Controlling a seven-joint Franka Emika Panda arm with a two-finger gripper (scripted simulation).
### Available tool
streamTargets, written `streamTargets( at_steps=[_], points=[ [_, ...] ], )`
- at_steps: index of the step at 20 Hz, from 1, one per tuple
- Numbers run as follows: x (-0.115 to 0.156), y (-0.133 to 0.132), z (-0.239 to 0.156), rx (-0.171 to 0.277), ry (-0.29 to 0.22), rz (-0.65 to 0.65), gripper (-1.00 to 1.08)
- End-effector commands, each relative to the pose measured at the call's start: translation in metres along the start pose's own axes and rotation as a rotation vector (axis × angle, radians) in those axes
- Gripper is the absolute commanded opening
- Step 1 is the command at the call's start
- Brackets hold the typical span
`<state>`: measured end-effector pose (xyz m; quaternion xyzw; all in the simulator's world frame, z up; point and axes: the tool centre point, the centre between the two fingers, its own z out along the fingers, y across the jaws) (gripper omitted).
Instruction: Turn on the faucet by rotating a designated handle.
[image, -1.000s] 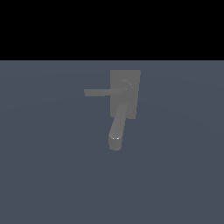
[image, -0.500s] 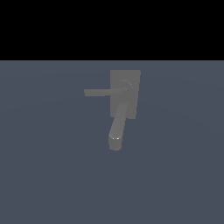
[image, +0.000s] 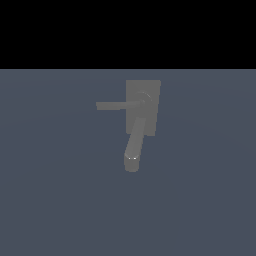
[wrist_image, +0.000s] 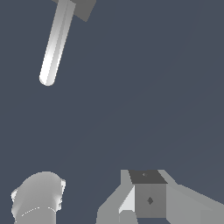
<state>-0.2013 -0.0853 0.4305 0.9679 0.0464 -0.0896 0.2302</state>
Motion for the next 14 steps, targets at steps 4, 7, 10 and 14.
streamTargets(
  at_steps=[4, 7, 10, 14],
  points=[
    [0.016, 0.014, 0.013, -0.144, -0.041, -0.071, -1.00],
    [0.025, 0.020, 0.019, -0.222, -0.061, -0.112, -1.00],
    [0.035, 0.026, 0.024, -0.298, -0.080, -0.156, -1.00],
    [0.049, 0.033, 0.030, -0.400, -0.103, -0.218, -1.00]
  ],
)
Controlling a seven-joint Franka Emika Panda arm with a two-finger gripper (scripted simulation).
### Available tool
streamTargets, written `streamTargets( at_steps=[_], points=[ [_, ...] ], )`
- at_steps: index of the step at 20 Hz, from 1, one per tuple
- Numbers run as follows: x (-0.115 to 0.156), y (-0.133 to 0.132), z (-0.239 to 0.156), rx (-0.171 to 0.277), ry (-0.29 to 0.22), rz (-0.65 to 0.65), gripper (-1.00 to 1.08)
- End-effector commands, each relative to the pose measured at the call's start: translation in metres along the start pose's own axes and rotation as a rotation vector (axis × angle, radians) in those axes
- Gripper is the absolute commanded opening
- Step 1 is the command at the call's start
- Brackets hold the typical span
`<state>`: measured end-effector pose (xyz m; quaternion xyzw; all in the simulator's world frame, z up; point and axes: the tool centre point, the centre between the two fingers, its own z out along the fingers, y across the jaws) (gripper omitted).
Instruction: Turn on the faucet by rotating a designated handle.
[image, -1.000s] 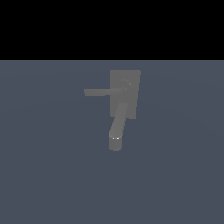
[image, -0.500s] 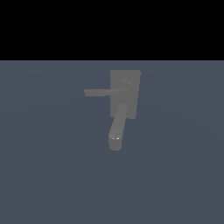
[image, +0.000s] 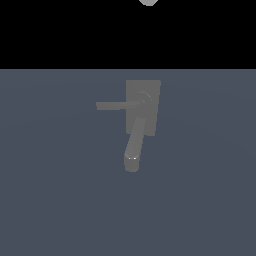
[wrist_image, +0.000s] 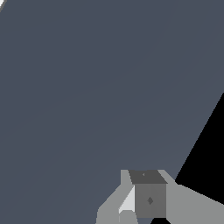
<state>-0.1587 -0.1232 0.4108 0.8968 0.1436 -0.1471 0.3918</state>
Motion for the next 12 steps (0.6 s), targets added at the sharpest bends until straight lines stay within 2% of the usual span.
streamTargets(
  at_steps=[1, 12],
  points=[
    [0.009, 0.004, 0.004, -0.065, -0.013, -0.040, -1.00],
    [0.053, 0.018, 0.013, -0.342, -0.054, -0.225, -1.00]
  ],
)
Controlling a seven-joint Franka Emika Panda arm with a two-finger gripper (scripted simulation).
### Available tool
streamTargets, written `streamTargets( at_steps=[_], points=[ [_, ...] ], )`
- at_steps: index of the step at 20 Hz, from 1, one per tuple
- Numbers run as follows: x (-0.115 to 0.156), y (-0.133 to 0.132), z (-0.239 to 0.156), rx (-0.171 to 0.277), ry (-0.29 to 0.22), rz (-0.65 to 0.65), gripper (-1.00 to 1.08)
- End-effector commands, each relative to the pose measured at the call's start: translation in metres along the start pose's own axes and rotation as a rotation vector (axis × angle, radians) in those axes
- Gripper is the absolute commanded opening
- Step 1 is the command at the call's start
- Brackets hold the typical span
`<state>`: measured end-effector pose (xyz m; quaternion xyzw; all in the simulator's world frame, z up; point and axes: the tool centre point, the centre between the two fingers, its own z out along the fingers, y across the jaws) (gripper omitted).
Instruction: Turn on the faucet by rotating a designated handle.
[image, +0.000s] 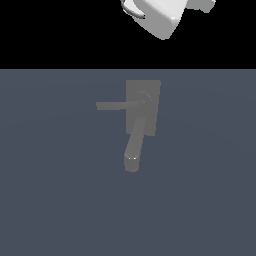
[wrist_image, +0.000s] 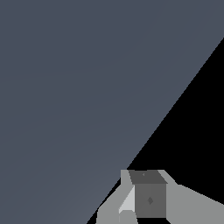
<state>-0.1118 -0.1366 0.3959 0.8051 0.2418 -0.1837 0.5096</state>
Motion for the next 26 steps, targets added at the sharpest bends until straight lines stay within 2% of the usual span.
streamTargets(
  at_steps=[1, 7, 13, 19, 26],
  points=[
    [0.011, 0.004, 0.001, -0.065, -0.006, -0.044, -1.00],
    [0.038, 0.010, 0.001, -0.209, -0.014, -0.147, -1.00],
    [0.060, 0.013, -0.001, -0.315, -0.015, -0.223, -1.00],
    [0.074, 0.013, -0.003, -0.381, -0.015, -0.275, -1.00],
    [0.079, 0.016, -0.008, -0.415, -0.004, -0.281, -1.00]
  ],
)
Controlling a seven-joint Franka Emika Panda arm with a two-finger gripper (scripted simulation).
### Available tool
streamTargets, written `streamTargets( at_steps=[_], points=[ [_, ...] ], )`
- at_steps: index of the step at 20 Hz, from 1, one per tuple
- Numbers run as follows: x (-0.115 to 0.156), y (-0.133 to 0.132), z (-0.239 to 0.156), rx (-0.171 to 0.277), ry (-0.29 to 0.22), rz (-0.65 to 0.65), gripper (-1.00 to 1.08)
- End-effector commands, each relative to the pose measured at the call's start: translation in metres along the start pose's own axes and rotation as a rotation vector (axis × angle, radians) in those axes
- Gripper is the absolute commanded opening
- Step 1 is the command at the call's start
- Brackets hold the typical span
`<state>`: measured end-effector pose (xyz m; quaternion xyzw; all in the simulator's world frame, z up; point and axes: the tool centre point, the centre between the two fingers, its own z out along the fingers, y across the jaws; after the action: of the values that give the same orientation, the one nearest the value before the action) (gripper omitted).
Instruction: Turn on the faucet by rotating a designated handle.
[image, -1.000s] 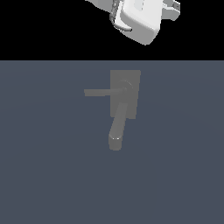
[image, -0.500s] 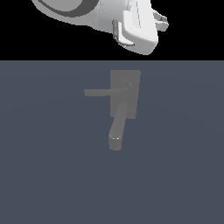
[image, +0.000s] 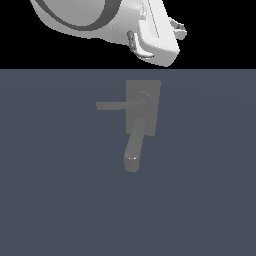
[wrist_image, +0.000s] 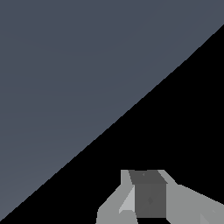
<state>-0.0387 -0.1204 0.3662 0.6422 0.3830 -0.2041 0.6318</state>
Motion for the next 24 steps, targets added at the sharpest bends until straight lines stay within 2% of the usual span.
streamTargets(
  at_steps=[1, 7, 13, 18, 24],
  points=[
    [-0.002, 0.004, -0.002, -0.010, 0.005, 0.012, -1.00],
    [-0.014, 0.024, -0.010, -0.043, 0.027, 0.076, -1.00],
    [-0.037, 0.058, -0.027, -0.113, 0.061, 0.182, -1.00],
    [-0.069, 0.097, -0.051, -0.210, 0.093, 0.303, -1.00],
    [-0.118, 0.146, -0.097, -0.371, 0.124, 0.449, -1.00]
  ],
)
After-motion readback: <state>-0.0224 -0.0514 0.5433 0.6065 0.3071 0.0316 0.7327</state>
